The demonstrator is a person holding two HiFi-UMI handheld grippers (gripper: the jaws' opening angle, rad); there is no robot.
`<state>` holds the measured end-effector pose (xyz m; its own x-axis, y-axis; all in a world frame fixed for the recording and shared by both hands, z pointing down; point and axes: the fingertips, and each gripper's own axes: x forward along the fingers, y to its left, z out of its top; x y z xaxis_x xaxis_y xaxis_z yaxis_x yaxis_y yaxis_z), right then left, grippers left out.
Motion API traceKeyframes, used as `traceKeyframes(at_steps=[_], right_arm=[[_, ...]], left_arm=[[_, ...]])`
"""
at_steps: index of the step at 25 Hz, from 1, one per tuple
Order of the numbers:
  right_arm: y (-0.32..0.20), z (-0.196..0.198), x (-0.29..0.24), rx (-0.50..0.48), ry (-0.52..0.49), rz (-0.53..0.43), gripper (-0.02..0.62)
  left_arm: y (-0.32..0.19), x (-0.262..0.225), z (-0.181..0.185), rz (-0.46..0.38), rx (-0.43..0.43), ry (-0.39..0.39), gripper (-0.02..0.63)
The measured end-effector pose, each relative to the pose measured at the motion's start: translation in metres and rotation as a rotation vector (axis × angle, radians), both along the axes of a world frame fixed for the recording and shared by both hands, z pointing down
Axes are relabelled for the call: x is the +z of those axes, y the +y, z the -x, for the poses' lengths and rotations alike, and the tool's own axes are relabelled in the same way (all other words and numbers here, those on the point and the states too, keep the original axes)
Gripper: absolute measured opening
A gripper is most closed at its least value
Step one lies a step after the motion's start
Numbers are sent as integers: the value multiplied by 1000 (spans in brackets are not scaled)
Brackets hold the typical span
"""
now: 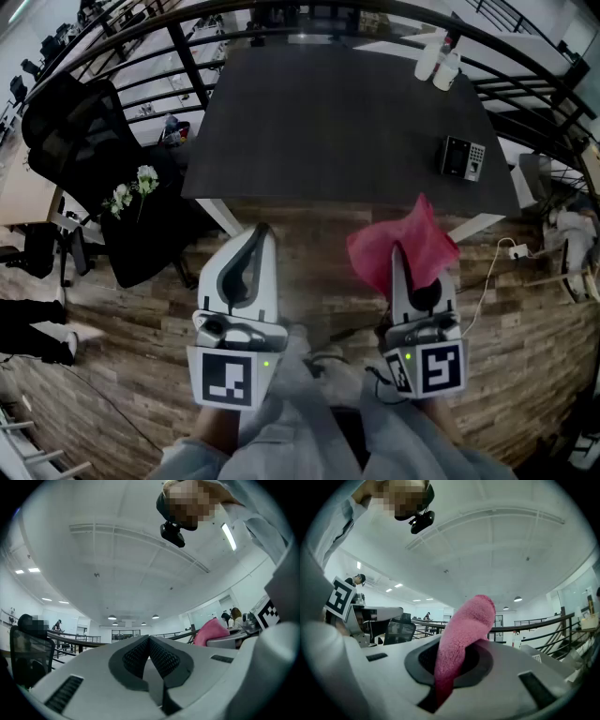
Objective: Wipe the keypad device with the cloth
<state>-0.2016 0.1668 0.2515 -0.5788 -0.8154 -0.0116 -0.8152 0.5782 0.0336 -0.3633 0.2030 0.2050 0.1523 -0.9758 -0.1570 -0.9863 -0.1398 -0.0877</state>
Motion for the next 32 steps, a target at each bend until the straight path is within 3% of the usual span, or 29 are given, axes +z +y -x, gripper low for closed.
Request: traceKeyframes(at_steps=[18,32], right_arm=[[-4,4,4,-23,-8,27,26],[6,-53,-1,55,-39,21,26]], left_arm=[[1,-2,3,4,-26,9,7],[4,-11,-50,-23,46,-3,8]])
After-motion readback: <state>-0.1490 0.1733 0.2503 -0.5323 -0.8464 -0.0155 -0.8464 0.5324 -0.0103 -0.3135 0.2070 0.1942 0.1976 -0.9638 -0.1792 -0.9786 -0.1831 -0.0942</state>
